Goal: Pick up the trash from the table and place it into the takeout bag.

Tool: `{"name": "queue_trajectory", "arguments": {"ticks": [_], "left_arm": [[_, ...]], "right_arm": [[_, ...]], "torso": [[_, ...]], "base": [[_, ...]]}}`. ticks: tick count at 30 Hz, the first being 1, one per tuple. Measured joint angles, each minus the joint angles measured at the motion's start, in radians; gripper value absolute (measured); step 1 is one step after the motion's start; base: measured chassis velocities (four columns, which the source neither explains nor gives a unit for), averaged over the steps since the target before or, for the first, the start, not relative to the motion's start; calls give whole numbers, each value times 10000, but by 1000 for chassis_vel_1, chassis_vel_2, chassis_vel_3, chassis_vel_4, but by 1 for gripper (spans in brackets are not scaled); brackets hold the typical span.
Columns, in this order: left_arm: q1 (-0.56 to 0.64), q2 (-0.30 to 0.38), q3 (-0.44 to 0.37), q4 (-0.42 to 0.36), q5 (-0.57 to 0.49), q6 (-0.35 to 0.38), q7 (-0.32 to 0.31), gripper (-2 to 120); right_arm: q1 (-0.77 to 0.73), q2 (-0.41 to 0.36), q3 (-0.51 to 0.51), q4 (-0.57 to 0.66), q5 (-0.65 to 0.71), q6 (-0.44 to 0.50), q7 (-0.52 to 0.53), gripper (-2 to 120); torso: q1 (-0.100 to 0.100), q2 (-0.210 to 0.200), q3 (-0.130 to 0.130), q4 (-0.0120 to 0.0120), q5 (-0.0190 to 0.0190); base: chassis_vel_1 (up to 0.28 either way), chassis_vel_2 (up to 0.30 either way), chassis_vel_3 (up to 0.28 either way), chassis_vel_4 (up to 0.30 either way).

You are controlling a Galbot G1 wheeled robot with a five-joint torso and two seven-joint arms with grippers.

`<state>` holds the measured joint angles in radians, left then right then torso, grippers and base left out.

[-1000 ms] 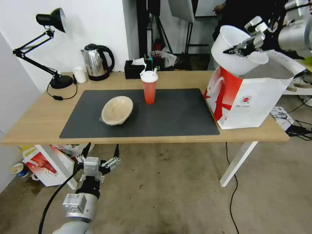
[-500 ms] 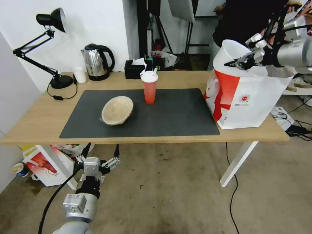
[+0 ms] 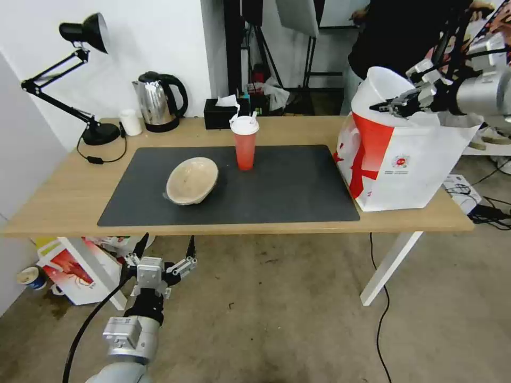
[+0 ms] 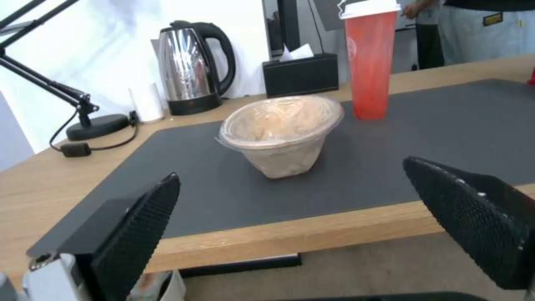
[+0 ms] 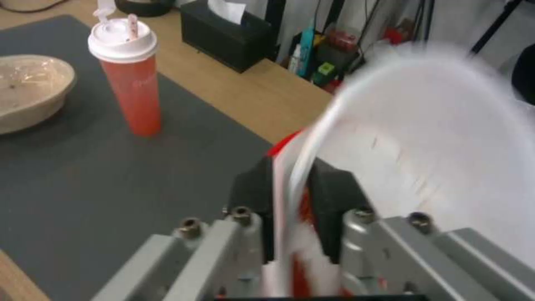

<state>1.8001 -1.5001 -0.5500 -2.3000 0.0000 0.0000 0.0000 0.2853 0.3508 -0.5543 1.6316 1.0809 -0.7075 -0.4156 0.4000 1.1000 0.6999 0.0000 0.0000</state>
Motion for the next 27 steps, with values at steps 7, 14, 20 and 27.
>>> {"name": "queue_trajectory", "arguments": {"ticks": [7,14,20,27], "left_arm": [[0,0,0,0,0,0,0,100],[0,0,0,0,0,0,0,100],[0,0,0,0,0,0,0,100],[0,0,0,0,0,0,0,100]], "right_arm": [[15,1,98,-33,310,83,278,43],[210,96,82,-108,432,73,418,69],[281,180,46,-127,432,52,488,91],[522,229,-114,-209,431,18,516,100]], "torso": [[0,0,1,0,0],[0,0,0,0,-1],[0,0,0,1,-1],[0,0,0,0,-1]], "base": [[0,0,0,0],[0,0,0,0],[0,0,0,0],[0,0,0,0]]}}
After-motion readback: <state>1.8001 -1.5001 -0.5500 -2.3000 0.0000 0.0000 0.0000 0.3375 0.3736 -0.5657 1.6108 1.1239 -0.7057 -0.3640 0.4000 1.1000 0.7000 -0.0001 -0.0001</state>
